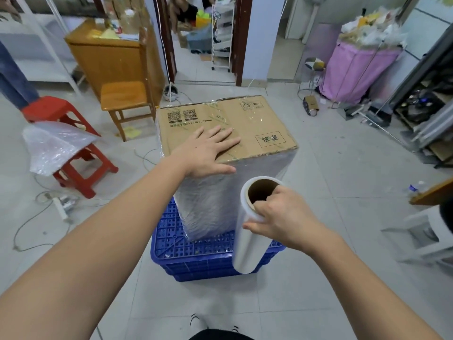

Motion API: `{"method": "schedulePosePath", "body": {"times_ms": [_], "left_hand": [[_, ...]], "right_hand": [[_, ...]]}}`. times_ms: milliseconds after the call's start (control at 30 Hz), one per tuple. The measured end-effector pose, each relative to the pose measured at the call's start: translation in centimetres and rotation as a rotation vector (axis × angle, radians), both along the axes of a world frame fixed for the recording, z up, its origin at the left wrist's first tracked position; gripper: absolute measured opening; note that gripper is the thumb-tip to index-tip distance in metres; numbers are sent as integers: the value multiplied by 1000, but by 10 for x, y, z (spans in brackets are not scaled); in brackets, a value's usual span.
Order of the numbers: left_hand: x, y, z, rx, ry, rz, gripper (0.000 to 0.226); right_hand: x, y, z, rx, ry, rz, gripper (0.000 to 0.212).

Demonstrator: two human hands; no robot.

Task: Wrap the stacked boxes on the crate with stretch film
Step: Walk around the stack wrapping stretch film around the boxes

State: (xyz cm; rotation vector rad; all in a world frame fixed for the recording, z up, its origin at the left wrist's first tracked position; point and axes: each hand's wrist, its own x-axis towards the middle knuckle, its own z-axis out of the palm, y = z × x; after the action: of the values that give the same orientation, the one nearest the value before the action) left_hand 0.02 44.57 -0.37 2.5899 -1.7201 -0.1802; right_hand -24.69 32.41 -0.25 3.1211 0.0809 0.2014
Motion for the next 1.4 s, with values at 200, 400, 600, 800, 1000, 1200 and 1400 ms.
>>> {"method": "schedulePosePath", "body": {"times_ms": [200,400,600,800,1000,1200,1400], "left_hand": [[-3,2,1,-18,4,21,89],[-4,1,0,-16,2,24,89],[-2,1,0,-24,12,18,90],[0,3,-2,-42,6,-8,90],[3,2,-4,-53,-2,-31,89],[8,1,-7,-84,-1,-69,89],[6,-1,-6,-98,-1,-82,90]], "right_hand": [[1,27,10,98,92,136,41],[-1,40,20,89,147,147,40],[-9,70,18,-49,217,-147,30],[15,97,20,1,196,-508,58],[30,105,14,61,93,-537,47],[31,124,2,10,-3,-259,41],[27,134,7,79,62,-321,48]]}}
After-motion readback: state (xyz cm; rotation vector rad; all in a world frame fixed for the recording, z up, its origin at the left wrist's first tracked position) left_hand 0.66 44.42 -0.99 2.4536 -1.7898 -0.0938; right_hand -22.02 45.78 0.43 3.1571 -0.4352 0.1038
